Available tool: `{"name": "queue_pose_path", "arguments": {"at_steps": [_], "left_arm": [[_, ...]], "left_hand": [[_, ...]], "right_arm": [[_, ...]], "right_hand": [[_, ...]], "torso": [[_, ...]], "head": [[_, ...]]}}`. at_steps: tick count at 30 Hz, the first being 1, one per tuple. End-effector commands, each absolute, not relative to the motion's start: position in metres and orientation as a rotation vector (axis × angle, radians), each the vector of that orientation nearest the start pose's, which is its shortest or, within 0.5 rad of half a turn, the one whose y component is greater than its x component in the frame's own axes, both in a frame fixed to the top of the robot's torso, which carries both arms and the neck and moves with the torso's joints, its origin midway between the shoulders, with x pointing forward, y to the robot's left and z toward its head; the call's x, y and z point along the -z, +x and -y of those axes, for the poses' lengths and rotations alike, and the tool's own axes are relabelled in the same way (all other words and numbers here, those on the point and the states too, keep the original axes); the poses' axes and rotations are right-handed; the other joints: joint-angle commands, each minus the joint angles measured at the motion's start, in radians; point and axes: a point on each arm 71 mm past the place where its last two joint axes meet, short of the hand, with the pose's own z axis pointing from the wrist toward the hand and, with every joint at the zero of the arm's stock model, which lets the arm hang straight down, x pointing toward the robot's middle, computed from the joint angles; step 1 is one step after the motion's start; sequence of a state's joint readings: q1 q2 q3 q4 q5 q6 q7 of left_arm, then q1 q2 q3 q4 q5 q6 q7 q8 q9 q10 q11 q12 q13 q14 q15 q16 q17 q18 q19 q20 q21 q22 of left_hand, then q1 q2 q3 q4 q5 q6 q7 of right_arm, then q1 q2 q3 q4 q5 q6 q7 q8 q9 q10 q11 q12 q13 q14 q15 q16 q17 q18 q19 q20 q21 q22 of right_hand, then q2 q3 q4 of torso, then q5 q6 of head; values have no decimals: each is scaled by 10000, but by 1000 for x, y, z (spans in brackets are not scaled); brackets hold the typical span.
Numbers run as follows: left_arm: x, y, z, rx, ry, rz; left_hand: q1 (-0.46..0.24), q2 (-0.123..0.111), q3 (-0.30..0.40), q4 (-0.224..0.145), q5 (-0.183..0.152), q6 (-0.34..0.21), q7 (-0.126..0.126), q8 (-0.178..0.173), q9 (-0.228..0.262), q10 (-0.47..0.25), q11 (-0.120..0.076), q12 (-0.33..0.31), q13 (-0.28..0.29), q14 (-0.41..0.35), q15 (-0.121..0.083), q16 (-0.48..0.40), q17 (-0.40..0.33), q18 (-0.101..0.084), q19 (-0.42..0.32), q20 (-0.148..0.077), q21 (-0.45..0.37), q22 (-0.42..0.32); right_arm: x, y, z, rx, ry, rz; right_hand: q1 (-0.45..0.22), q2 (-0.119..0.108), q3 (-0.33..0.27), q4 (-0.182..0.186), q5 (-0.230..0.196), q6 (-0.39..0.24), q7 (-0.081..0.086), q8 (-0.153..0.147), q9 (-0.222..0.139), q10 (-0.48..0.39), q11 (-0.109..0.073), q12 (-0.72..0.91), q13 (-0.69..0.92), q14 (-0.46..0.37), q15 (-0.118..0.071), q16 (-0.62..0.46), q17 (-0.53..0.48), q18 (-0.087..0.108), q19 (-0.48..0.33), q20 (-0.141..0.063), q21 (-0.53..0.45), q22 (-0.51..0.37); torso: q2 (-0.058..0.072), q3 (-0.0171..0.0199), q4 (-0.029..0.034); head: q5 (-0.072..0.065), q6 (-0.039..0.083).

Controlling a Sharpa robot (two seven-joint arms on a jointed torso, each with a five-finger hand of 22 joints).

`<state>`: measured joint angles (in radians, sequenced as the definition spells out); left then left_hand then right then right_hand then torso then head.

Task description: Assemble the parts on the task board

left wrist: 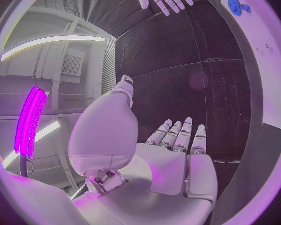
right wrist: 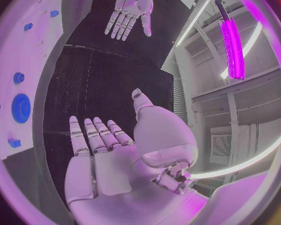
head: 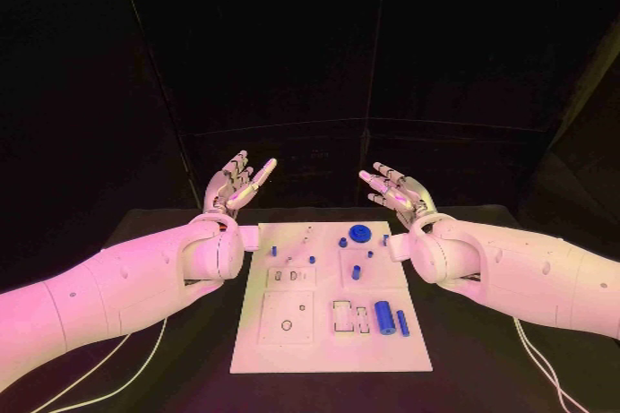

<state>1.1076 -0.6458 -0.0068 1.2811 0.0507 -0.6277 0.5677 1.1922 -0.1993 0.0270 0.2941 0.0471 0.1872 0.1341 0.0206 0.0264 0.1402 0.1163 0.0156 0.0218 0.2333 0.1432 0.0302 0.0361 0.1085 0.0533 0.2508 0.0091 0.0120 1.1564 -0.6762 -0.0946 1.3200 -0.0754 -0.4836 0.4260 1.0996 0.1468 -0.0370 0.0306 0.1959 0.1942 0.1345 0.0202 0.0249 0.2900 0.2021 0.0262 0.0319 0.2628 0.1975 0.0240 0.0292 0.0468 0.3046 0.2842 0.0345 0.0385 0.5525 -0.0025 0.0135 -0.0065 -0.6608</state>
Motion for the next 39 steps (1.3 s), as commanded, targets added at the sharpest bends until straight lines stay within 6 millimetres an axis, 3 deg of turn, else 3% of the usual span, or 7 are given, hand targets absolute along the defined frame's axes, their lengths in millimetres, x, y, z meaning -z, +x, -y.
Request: {"name": "queue_pose_path", "arguments": {"at_steps": [1,5,7,13,22,28,39], "left_arm": [[217,521,-199,13473,-11585,-11061],[217,521,-199,13473,-11585,-11061],[217,521,-199,13473,-11585,-11061],[217,518,-217,13429,-11600,-11039],[209,507,-224,13723,-11534,-11082],[204,499,-221,14140,-11449,-11366],[198,483,-220,15015,-11488,-12104]], "left_hand": [[196,-19,22,64,36,70,168,66,14,61,12,65,9,76,10,41,9,204,15,80,36,10],[190,54,79,62,33,121,226,76,21,93,71,73,15,100,19,50,16,290,9,101,38,12],[179,116,123,60,31,164,264,84,27,128,108,79,20,140,26,59,24,352,9,119,40,13],[225,305,284,48,22,407,458,129,59,409,304,128,56,613,111,163,102,641,202,187,104,64],[452,751,583,19,9,1536,787,344,184,1734,668,336,182,2771,367,701,401,727,1851,375,699,418],[718,1319,815,-82,7,3142,1103,699,353,4672,1291,975,444,5556,677,1623,760,463,5667,385,2271,1164],[1213,1650,742,-425,-2,6263,993,1337,573,7501,770,1461,459,7530,58,2145,963,760,7858,106,3092,1389]], "right_arm": [[228,514,183,-14179,9867,-15353],[228,518,183,-14280,9608,-15690],[228,519,183,-14297,9559,-15755],[216,528,207,-11717,5369,-15092],[192,538,208,-10396,2636,-15431],[179,540,205,-8904,532,-16000],[173,537,193,-6358,-1825,-16508]], "right_hand": [[883,69,12,-349,-69,425,1167,96,51,624,188,123,59,726,165,133,67,212,212,88,98,41],[1828,52,286,-1048,-127,1912,1441,363,214,3078,481,533,263,3974,320,776,347,713,1665,52,483,257],[2278,-62,435,-1452,-96,3344,1435,663,365,5245,332,965,411,5734,90,1167,439,1039,3176,66,962,487],[2742,-271,719,-2095,-89,6422,1059,1098,508,6790,-142,1122,314,7444,-430,1371,396,1396,4715,-68,1661,675],[2632,-461,1148,-2626,43,7282,804,927,422,7904,-439,788,325,8907,-895,1324,532,1386,5937,-551,2281,802],[2445,-760,1377,-2948,579,7839,595,913,448,8708,-759,694,381,10345,-1399,1848,957,1369,7257,-1165,3550,1419],[1991,-1040,1591,-2978,813,8301,367,660,421,9313,-1141,374,363,12448,-2005,4441,2761,1326,8325,-1902,6456,3169]], "torso": [[2,-1,6],[2,-1,6],[2,-1,6],[54,4,-21],[399,14,6],[700,22,124],[1275,-74,188]], "head": [[0,0],[0,0],[0,0],[-116,-98],[-153,-65],[-203,-19],[-323,113]]}}
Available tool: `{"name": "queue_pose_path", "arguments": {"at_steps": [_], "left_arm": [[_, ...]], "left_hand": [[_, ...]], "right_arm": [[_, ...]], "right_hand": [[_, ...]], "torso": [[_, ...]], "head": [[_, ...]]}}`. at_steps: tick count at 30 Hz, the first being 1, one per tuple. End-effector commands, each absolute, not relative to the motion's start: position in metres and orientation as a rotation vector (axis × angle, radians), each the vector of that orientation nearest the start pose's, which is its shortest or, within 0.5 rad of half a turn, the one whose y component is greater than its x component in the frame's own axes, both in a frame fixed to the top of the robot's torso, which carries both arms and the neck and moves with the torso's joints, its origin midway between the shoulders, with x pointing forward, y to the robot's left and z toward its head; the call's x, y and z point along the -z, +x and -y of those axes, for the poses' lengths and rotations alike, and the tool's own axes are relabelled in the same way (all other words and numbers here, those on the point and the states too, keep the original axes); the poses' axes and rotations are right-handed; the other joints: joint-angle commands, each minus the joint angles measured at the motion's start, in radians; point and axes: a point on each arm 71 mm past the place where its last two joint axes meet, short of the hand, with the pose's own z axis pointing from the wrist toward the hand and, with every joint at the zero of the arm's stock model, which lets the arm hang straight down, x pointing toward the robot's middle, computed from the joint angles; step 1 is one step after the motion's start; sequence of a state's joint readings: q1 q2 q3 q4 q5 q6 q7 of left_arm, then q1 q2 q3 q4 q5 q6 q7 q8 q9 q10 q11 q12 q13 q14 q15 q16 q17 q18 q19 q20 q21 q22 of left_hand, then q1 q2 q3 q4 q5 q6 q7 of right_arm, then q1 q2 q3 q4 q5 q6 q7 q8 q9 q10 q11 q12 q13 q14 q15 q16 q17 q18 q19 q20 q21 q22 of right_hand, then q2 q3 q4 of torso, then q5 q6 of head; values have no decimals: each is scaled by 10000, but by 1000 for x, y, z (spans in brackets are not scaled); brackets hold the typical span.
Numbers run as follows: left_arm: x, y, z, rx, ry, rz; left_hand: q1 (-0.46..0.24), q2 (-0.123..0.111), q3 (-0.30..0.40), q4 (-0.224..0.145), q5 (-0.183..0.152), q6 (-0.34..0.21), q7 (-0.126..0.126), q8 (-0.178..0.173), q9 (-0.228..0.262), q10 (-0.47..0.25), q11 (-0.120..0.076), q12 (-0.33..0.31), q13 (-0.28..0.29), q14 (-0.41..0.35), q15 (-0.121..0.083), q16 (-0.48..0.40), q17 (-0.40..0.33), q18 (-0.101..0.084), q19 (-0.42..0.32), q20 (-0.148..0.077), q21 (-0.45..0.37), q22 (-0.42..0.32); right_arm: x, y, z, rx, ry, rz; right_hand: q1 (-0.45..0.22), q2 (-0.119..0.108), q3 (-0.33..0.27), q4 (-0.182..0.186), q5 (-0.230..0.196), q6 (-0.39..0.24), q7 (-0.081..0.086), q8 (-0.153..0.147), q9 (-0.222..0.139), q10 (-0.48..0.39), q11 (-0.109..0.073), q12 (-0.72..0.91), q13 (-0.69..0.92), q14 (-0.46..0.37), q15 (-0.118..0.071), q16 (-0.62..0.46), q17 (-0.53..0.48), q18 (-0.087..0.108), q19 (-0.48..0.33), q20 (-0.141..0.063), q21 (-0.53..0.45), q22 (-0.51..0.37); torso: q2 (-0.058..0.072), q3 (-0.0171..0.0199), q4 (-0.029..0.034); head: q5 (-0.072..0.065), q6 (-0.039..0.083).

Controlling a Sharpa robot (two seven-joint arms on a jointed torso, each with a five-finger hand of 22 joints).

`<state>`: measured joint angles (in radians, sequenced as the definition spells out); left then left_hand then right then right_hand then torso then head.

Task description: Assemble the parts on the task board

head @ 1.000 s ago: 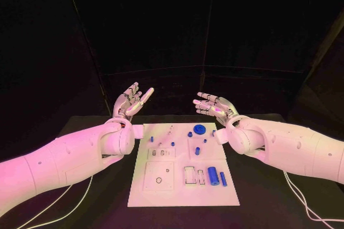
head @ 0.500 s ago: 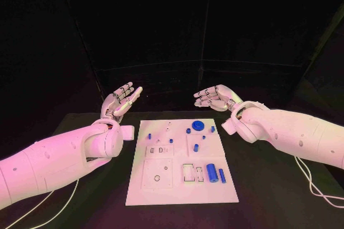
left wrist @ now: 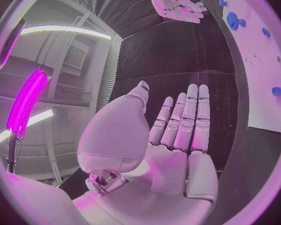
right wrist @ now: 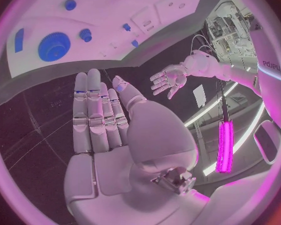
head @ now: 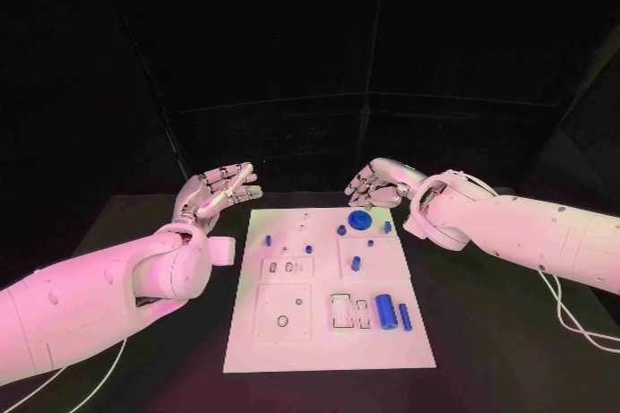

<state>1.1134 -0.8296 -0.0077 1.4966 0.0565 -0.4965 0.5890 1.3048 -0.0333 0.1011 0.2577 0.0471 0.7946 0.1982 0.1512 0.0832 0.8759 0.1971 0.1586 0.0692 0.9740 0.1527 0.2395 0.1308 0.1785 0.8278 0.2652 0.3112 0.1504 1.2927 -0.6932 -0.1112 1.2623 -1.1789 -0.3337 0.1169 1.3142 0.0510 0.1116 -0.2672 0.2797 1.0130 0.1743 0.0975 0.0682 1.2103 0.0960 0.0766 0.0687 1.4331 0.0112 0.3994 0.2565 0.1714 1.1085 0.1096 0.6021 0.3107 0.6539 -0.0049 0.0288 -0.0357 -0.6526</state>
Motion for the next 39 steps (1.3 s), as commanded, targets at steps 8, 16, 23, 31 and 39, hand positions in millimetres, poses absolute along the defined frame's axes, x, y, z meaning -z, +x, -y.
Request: {"name": "queue_pose_path", "arguments": {"at_steps": [8,16,23,31,39], "left_arm": [[194,475,-212,15443,-11504,-12396],[193,472,-206,15666,-11466,-12540],[193,472,-203,15753,-11439,-12581],[193,470,-200,15840,-11427,-12625],[192,470,-197,15895,-11431,-12669]], "left_hand": [[131,44,-56,-148,-2,364,349,10,-35,350,-76,-31,-40,281,-80,5,29,48,289,-101,73,-18],[140,52,-65,-164,-3,386,357,3,-42,374,-75,-45,-43,295,-82,-9,30,46,305,-107,67,-25],[150,64,-73,-181,-2,399,373,-12,-53,385,-70,-69,-48,314,-83,-20,31,43,323,-112,62,-31],[157,73,-75,-191,-2,403,380,-21,-60,389,-66,-83,-50,324,-84,-26,32,42,334,-114,59,-35],[148,89,-104,-205,-3,392,439,-68,-88,377,-35,-143,-58,340,-71,-57,33,33,359,-116,44,-49]], "right_arm": [[173,533,180,-5478,-3059,-16449],[175,532,171,-5263,-3547,-16562],[176,534,165,-5227,-3812,-16686],[180,538,161,-5088,-3940,-16963],[181,542,160,-4958,-3997,-17053]], "right_hand": [[-498,-357,291,160,-429,-12,34,-317,0,-363,14,-120,23,776,-85,4267,3614,80,313,-83,2196,1343],[-481,-521,417,349,-464,-307,19,-325,-2,-576,63,-111,87,602,-6,6358,5740,16,264,1,3528,2601],[-440,-574,483,446,-463,-365,13,-312,8,-631,69,-111,112,548,-6,6911,6301,-40,251,31,4018,3112],[-392,-591,588,557,-463,-398,-5,-308,13,-629,61,-104,144,608,2,7686,7159,-142,438,49,4685,3911],[-315,-544,746,607,-444,-367,-27,-294,20,-557,39,-87,169,621,-6,8032,7520,-188,517,51,5024,4299]], "torso": [[504,-80,56],[611,-97,60],[625,-88,60],[636,-82,67],[657,-83,113]], "head": [[-24,77],[-79,32],[-80,-12],[-113,-86],[-133,-167]]}}
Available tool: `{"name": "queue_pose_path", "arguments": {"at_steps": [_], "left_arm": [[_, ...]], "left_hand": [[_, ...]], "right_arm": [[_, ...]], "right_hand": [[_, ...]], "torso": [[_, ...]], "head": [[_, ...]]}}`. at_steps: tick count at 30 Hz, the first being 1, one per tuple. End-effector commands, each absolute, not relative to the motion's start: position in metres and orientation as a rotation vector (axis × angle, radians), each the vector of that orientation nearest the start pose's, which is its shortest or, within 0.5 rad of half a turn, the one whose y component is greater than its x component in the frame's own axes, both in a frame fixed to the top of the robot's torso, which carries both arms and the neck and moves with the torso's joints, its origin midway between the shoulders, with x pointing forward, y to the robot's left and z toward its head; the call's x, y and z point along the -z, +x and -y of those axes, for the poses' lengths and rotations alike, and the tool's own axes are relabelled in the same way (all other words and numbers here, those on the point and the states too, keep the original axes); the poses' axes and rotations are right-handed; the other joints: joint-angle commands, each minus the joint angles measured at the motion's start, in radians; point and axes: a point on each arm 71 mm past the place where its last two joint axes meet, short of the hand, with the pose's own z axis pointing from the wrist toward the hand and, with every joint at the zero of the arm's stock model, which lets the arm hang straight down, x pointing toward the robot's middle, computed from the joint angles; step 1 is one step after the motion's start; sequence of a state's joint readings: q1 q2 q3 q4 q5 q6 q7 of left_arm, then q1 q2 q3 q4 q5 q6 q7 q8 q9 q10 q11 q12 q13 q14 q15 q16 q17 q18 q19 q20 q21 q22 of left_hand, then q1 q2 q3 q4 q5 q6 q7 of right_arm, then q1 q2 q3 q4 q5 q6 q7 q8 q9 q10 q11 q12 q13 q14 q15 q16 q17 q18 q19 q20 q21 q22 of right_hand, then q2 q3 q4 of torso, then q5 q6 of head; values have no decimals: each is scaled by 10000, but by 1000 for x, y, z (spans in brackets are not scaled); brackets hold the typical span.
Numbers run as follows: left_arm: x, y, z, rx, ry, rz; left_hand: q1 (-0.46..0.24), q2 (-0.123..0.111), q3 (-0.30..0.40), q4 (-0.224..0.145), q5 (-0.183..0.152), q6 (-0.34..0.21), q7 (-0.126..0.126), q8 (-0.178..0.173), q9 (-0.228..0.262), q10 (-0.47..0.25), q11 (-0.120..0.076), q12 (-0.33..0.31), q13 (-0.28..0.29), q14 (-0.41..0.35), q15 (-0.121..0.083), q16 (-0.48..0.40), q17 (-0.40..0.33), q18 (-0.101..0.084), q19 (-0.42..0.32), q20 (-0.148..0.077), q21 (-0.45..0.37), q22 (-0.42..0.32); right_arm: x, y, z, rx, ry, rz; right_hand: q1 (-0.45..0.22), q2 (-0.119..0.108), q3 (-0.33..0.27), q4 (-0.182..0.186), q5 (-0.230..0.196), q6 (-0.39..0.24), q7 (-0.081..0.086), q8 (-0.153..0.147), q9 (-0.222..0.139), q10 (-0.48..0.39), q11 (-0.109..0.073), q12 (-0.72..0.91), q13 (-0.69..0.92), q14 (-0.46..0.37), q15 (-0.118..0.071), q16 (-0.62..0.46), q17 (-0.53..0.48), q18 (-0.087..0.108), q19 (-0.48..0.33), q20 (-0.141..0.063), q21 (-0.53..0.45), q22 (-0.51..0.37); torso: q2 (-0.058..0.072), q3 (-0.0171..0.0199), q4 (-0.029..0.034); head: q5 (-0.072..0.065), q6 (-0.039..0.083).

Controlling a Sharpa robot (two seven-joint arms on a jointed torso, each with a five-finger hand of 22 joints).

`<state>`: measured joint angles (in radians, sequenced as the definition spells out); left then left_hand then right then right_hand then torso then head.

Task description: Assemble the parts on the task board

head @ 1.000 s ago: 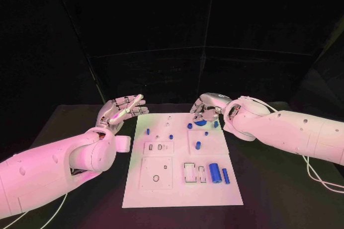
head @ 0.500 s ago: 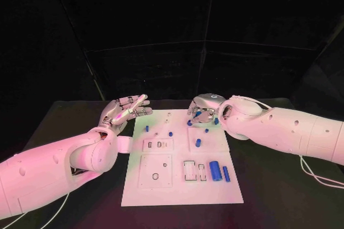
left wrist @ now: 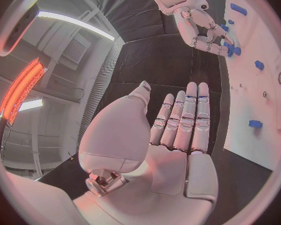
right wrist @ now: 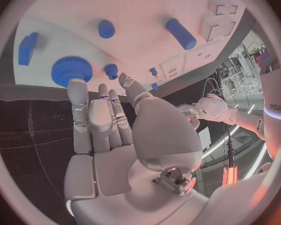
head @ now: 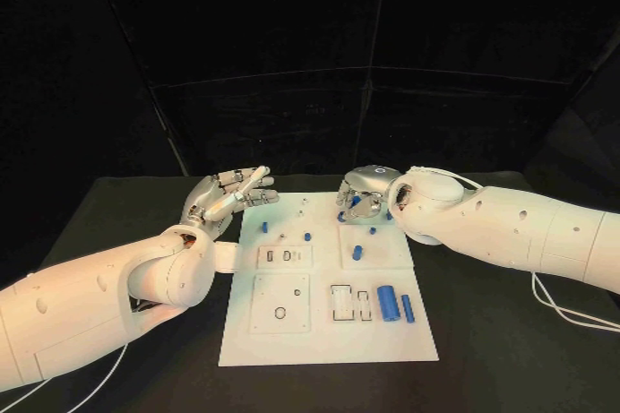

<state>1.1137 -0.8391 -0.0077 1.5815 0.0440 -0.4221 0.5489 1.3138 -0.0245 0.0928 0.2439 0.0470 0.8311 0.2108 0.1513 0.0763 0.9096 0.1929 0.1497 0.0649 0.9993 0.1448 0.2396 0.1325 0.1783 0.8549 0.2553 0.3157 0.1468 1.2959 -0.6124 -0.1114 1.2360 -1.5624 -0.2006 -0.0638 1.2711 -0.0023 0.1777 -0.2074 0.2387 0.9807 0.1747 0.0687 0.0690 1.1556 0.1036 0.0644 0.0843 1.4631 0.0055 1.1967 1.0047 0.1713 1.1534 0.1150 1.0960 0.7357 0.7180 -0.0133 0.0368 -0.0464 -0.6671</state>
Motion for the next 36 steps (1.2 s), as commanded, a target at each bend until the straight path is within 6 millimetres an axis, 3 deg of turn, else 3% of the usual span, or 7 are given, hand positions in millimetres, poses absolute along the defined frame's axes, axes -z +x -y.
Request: {"name": "queue_pose_path", "arguments": {"at_steps": [1,10,26,36], "left_arm": [[193,470,-197,15886,-11433,-12668],[193,471,-197,15824,-11451,-12665],[194,473,-198,15751,-11471,-12661],[194,473,-198,15726,-11483,-12668]], "left_hand": [[56,1,-26,-68,-2,24,319,-74,-22,37,12,-62,-16,89,9,-62,16,34,90,-16,-4,-15],[47,9,-44,-74,-3,14,345,-104,-38,26,28,-98,-19,97,17,-81,17,29,101,-14,-16,-24],[36,24,-63,-79,-2,2,373,-138,-55,10,49,-139,-20,102,28,-104,17,24,110,-11,-31,-36],[36,26,-64,-80,-2,2,376,-141,-56,8,51,-143,-21,103,29,-106,17,23,110,-10,-32,-38]], "right_arm": [[182,542,159,-4929,-4018,-17070],[184,544,158,-4867,-4194,-17346],[189,548,152,-4848,-4330,-17524],[192,548,149,-4899,-4446,-17673]], "right_hand": [[128,-2,116,12,-33,-35,-36,-4,14,7,-42,38,17,321,48,104,87,-193,77,-4,127,97],[210,34,353,25,-33,26,-64,6,19,161,-82,62,47,330,24,377,377,-235,152,-20,418,438],[252,47,666,47,-40,108,-53,12,22,286,-92,52,62,309,18,542,515,-262,156,-28,643,669],[272,74,1050,107,-46,501,-63,133,71,536,-129,81,95,319,-5,762,734,-306,235,-38,933,1017]], "torso": [[13,7,24],[34,9,23],[43,14,30],[49,9,31]], "head": [[-11,-35],[-31,-141],[-21,-149],[-20,-149]]}}
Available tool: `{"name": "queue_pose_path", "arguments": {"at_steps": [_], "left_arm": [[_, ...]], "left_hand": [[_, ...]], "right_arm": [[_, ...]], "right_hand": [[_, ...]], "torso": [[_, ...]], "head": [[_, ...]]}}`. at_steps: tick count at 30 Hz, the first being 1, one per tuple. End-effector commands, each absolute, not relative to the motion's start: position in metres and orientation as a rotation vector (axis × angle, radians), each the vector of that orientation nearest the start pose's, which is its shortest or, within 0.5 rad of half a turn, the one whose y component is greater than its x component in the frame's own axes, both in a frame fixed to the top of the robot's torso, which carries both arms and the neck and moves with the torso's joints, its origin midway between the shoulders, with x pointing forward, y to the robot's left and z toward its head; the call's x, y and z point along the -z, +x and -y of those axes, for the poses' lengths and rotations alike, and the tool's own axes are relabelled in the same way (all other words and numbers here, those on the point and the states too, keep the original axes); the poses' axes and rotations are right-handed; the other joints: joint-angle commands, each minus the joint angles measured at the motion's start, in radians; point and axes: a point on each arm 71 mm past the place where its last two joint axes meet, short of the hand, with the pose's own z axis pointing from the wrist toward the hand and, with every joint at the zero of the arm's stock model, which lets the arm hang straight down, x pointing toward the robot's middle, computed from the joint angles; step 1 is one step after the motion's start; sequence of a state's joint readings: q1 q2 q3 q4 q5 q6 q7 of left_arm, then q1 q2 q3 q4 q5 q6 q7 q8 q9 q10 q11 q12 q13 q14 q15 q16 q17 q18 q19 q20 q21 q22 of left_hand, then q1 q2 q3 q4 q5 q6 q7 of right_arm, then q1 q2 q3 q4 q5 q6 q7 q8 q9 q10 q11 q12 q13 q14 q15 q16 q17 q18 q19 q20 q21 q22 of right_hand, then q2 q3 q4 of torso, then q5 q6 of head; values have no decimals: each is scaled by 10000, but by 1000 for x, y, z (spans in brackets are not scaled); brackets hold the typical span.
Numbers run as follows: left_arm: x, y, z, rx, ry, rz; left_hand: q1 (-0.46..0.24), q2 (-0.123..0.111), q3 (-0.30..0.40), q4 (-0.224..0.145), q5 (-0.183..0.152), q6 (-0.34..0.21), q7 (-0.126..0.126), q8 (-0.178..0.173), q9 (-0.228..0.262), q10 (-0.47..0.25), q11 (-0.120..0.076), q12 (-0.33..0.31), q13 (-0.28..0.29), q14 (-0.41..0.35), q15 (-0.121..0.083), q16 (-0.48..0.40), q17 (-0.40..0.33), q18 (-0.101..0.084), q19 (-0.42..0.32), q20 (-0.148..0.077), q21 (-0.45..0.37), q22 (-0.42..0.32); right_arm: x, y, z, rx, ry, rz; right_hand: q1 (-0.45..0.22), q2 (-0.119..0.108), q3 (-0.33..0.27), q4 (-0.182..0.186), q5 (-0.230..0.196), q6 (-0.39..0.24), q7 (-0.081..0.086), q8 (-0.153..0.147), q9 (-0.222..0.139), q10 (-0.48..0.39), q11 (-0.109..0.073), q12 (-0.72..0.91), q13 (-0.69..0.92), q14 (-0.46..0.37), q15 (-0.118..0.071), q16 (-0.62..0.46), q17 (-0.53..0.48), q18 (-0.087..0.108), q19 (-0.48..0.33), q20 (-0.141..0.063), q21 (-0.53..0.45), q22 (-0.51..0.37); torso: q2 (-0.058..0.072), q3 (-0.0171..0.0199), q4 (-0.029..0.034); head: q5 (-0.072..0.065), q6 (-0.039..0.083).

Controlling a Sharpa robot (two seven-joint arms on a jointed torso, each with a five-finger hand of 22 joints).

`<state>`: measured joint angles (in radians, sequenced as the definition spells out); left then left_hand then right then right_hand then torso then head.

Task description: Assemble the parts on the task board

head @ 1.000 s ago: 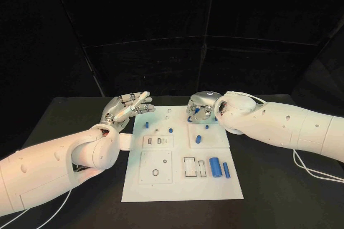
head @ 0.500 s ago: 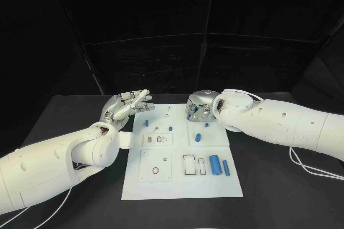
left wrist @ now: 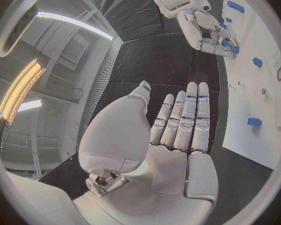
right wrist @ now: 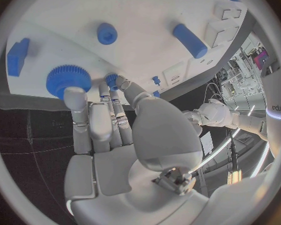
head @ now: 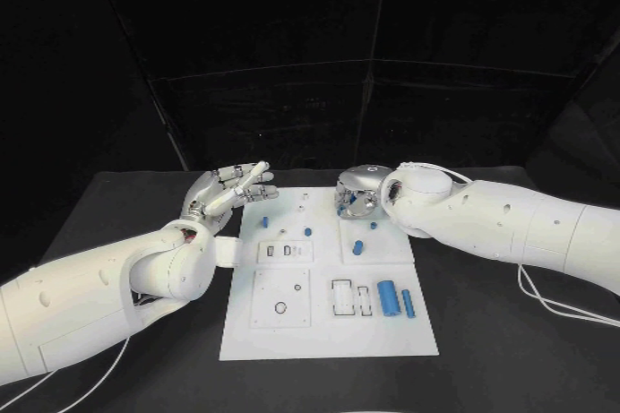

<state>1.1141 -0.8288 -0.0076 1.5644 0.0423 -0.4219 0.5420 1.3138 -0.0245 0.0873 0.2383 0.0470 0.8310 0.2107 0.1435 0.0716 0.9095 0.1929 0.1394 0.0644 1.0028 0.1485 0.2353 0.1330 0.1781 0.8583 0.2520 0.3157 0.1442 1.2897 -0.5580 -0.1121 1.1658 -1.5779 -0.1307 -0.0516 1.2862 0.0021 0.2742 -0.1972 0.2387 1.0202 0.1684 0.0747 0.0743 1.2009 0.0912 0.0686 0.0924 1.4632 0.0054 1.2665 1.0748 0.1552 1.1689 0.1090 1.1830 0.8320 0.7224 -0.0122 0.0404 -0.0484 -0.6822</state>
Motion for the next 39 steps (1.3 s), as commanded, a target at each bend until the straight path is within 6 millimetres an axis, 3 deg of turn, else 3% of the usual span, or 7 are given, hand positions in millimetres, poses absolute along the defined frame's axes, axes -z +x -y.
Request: {"name": "queue_pose_path", "arguments": {"at_steps": [1,21,30,36,39], "left_arm": [[194,473,-198,15724,-11485,-12670],[194,474,-199,15673,-11528,-12735],[193,472,-200,15526,-11580,-12749],[193,472,-200,15484,-11593,-12749],[193,471,-200,15479,-11604,-12768]], "left_hand": [[36,26,-9,-24,-1,3,377,-63,-9,9,50,-40,-15,67,-8,-64,11,25,77,22,-32,-11],[38,58,-17,-35,-1,2,404,-92,-21,-4,70,-79,-15,59,7,-93,10,18,75,28,-53,-26],[17,163,-17,-25,-2,11,431,-130,-34,-13,94,-133,-12,19,31,-152,3,7,59,41,-93,-52],[15,171,-23,-29,-2,2,440,-145,-38,-23,101,-149,-13,16,35,-161,3,6,57,43,-101,-57],[15,171,-23,-29,-2,2,440,-145,-38,-23,101,-149,-13,16,35,-161,3,6,57,43,-101,-57]], "right_arm": [[192,548,149,-4890,-4458,-17713],[193,548,148,-4888,-4250,-17383],[180,540,147,-5289,-3649,-15890],[174,539,144,-5495,-3397,-15186],[172,540,140,-5564,-3354,-14979]], "right_hand": [[129,25,145,8,-55,148,-11,76,18,120,-15,38,17,319,-12,90,56,-148,84,15,97,89],[306,31,784,-17,-247,408,-63,49,4,306,-62,-9,25,301,-54,235,151,-193,121,-25,400,433],[365,-9,1210,-19,-625,449,-42,-10,-15,267,-44,-47,-2,295,-34,305,185,-230,168,-13,603,679],[382,-22,1274,-27,-626,463,-41,-13,-15,271,-44,-43,-7,297,-33,320,198,-236,181,-10,637,725],[388,-42,1344,-29,-599,468,-38,-22,-18,271,-38,-42,-13,293,-30,324,192,-236,171,-7,655,736]], "torso": [[6,0,-11],[20,-3,-28],[-17,-38,-24],[18,-25,7],[21,-26,18]], "head": [[0,-11],[6,-66],[-2,-1],[8,89],[38,54]]}}
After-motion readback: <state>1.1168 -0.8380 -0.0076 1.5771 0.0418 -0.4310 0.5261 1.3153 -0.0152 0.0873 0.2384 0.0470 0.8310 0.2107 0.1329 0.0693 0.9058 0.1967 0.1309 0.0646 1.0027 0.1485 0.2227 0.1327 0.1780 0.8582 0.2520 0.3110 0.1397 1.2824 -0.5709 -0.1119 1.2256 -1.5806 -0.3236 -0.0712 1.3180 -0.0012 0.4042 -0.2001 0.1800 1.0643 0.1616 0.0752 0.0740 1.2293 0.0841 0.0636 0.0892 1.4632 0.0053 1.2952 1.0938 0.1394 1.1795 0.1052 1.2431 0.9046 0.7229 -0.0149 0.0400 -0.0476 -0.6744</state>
